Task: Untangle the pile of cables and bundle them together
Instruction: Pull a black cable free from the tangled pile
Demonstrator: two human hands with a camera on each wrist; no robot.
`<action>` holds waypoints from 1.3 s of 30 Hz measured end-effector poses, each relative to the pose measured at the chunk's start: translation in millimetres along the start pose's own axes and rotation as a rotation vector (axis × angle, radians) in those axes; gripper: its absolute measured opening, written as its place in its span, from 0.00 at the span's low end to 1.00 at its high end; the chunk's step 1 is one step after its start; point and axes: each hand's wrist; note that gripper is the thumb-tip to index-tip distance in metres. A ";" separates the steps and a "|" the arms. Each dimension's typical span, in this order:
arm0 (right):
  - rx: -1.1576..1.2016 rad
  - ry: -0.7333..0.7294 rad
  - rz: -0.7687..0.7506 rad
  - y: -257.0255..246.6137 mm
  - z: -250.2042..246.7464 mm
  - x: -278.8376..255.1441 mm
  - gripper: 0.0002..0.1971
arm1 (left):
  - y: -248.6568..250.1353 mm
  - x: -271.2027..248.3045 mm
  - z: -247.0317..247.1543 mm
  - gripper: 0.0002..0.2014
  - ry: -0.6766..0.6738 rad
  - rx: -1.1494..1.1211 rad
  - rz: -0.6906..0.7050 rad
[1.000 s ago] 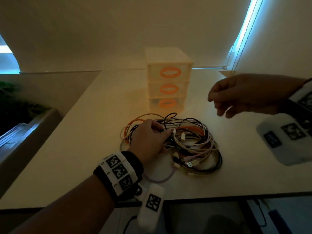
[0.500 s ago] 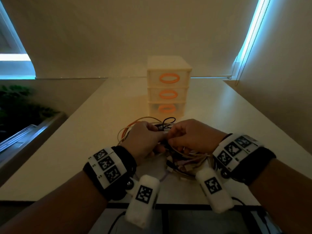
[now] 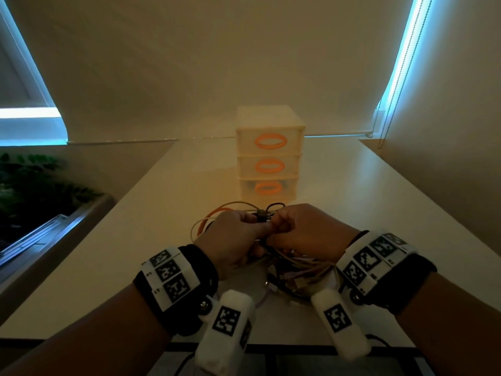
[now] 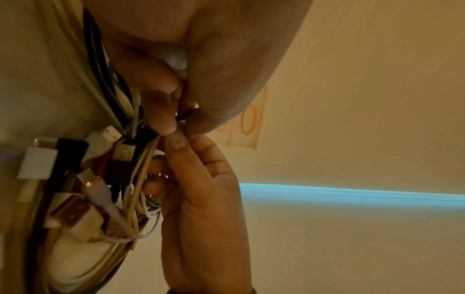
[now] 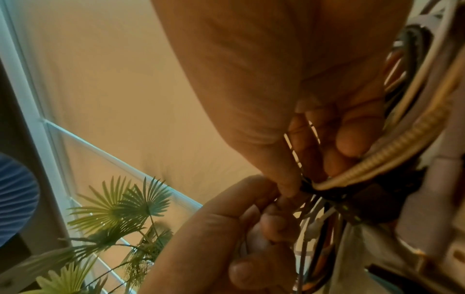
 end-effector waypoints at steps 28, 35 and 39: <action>-0.252 0.084 -0.304 -59.9 3.2 6.9 0.13 | 72.2 -11.5 -28.6 0.20 0.156 -0.616 0.316; -0.246 0.002 -0.343 -40.8 2.0 3.1 0.06 | 83.3 -29.0 -63.3 0.22 0.145 -0.530 0.354; -0.236 0.032 -0.224 -13.5 -18.2 0.0 0.06 | 86.2 -33.9 -94.3 0.23 0.191 -0.576 0.365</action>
Point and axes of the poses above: each hand's wrist, its own x-axis towards the middle knuckle, its own z-axis out of the palm, y = z × x, and after that the axes turned 12 degrees about x, right-handed
